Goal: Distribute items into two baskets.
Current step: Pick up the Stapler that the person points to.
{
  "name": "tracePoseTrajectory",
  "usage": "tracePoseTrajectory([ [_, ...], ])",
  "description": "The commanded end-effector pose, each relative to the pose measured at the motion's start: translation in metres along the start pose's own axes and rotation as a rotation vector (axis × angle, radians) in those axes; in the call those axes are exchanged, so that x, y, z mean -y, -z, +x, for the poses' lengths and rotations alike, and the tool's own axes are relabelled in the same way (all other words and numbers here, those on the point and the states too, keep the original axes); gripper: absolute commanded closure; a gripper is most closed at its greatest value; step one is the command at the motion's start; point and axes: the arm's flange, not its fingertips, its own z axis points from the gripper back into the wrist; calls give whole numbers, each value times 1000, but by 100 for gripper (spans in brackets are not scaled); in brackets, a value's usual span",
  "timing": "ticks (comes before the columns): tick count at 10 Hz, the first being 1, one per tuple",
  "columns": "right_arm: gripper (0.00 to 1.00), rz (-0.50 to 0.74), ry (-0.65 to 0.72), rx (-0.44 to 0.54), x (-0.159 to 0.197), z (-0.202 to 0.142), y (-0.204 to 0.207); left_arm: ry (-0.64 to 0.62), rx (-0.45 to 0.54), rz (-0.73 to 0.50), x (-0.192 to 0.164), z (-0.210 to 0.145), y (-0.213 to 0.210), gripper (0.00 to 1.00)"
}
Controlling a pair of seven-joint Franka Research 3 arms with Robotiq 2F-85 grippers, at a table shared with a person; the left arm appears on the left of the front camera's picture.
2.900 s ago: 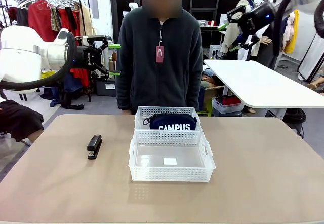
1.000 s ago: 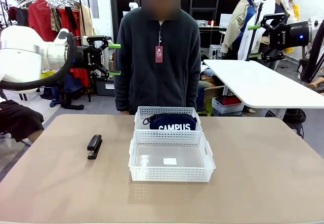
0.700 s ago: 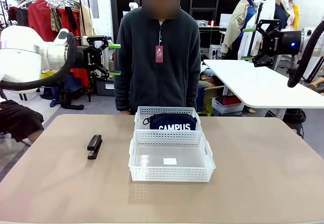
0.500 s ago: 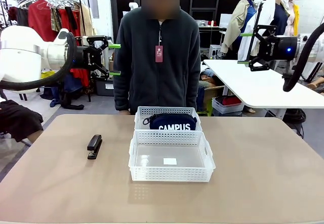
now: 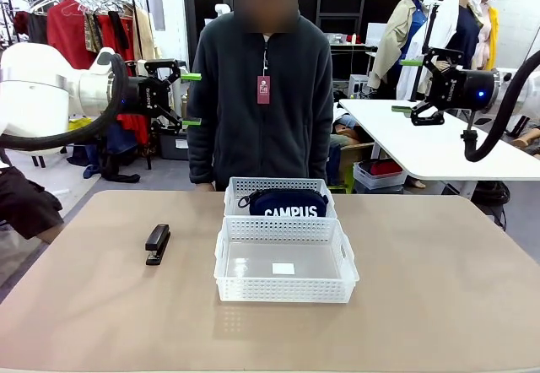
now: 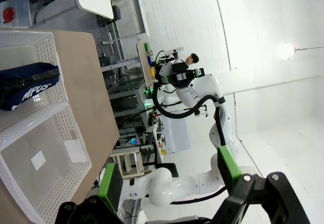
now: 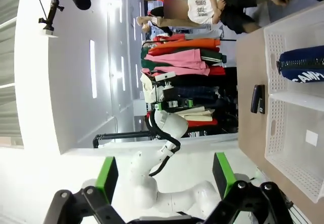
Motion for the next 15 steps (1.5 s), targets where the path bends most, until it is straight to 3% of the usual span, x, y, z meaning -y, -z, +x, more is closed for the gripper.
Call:
tracePoseTrajectory([
  [1,0,-21,-37,-45,-4,6,-3,1,2,-1,3,-1,-1,0],
  [2,0,-24,-57,-88,-5,9,-2,1,2,-1,3,-1,-1,0],
  [3,0,-8,-2,-15,1,1,0,1,2,-1,3,-1,-1,0],
  [15,0,-8,-2,-15,1,1,0,1,2,-1,3,-1,-1,0],
])
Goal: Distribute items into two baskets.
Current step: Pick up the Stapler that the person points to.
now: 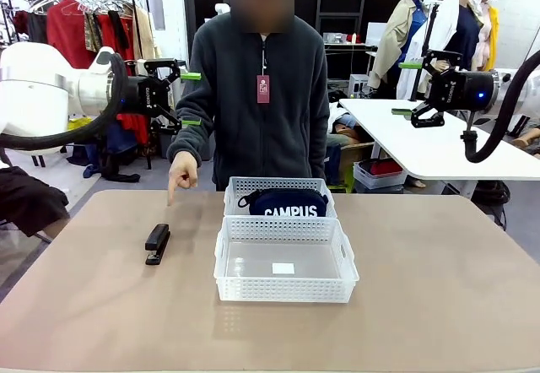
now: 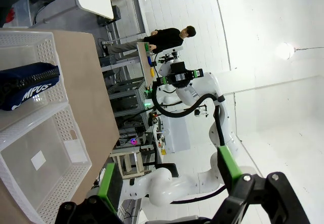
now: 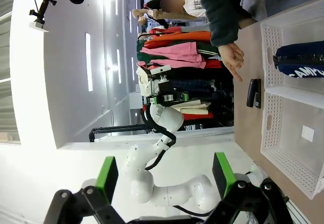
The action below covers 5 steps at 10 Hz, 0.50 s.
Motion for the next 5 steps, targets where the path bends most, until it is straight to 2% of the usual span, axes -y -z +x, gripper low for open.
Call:
tracePoseTrajectory([
  [1,0,12,4,18,-1,-2,0,1,2,-1,3,-1,-1,0],
  [5,0,12,4,18,-1,-2,0,1,2,-1,3,-1,-1,0],
])
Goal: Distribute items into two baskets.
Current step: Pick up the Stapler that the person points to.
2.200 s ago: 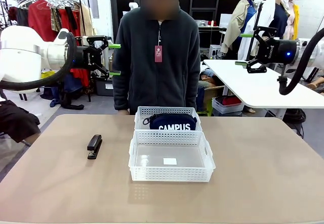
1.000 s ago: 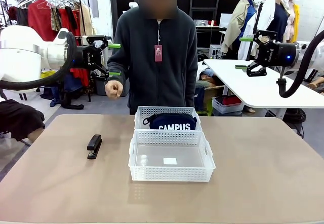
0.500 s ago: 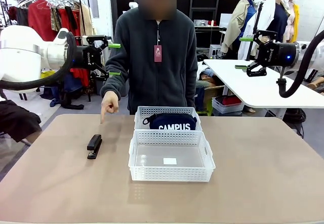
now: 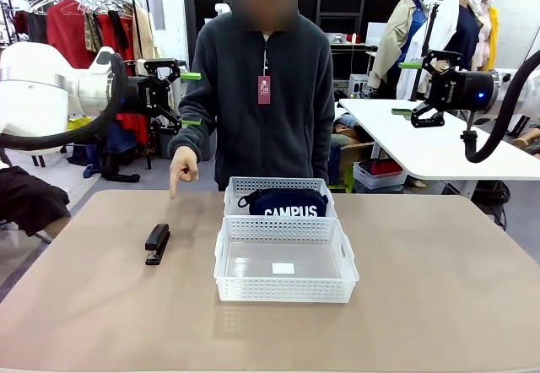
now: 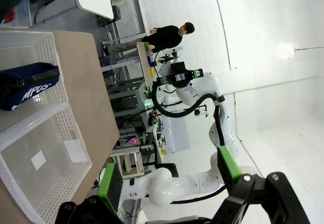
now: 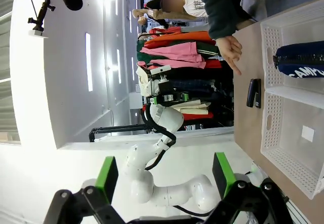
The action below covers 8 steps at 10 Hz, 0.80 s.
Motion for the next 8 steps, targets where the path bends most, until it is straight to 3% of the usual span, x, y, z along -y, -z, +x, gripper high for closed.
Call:
tracePoseTrajectory([
  [1,0,12,4,18,-1,-2,0,1,2,-1,3,-1,-1,0],
  [3,0,12,4,18,-1,-2,0,0,0,0,0,0,0,0],
  [5,0,12,4,18,-1,-2,0,73,60,257,11,-8,7,0],
  [8,0,12,4,18,-1,-2,0,181,66,491,20,-9,13,0],
])
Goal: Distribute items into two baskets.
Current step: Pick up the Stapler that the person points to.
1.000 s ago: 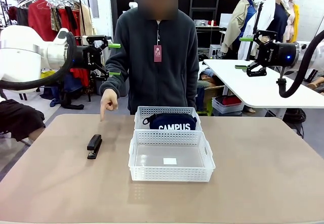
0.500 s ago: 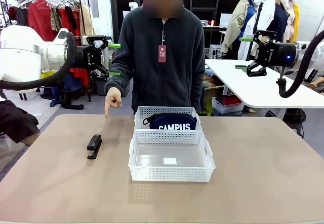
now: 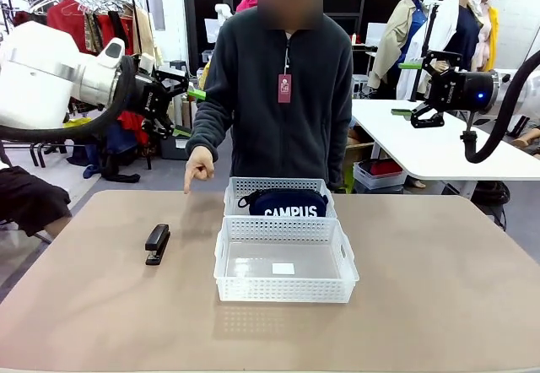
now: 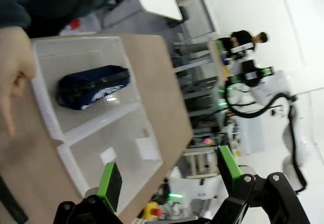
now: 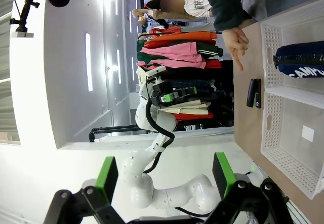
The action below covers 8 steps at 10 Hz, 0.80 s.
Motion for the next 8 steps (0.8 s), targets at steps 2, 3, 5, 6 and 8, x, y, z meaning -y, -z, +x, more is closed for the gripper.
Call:
tracePoseTrajectory([
  [2,0,12,4,18,-1,-2,0,112,-11,335,4,-7,12,0],
  [3,0,12,4,18,-1,-2,0,120,-53,406,0,-10,17,0],
  [5,0,12,4,18,-1,-2,0,117,-72,545,-11,-9,23,0],
  [6,0,12,4,18,-1,-2,0,131,-106,622,-16,-7,20,0],
  [8,0,12,4,18,-1,-2,0,163,-184,776,-27,-12,29,0],
])
